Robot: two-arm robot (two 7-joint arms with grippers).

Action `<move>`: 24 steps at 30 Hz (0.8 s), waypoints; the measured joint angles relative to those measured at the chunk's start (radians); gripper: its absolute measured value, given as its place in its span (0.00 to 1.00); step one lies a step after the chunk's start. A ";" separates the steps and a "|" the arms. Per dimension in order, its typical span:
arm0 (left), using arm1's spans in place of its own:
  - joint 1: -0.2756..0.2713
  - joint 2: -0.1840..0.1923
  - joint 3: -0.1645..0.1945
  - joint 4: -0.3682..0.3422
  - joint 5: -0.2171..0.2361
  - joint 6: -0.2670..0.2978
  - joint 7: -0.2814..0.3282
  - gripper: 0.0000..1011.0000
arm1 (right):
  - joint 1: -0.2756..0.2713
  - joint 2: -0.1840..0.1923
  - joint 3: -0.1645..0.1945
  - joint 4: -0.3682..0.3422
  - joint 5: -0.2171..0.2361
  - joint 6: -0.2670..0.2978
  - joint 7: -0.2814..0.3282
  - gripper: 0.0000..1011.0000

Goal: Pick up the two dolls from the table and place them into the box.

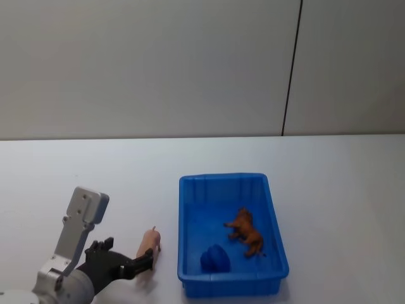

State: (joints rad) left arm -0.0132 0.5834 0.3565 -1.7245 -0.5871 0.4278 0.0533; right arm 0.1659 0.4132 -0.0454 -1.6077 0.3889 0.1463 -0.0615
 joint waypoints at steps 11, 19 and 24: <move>-0.066 -0.053 0.009 0.091 0.044 -0.019 -0.090 0.99 | -0.001 0.001 0.001 0.000 0.001 -0.001 -0.002 0.99; -0.097 -0.070 0.012 0.121 0.072 0.002 -0.153 0.99 | -0.001 0.001 0.002 0.000 0.001 -0.002 -0.003 0.99; -0.104 -0.067 0.011 0.117 0.085 0.045 -0.172 0.99 | -0.001 0.001 0.002 0.000 0.001 -0.002 -0.003 0.99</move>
State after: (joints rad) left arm -0.1170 0.5161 0.3673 -1.6078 -0.5021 0.4731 -0.1189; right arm 0.1653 0.4143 -0.0438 -1.6076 0.3904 0.1446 -0.0643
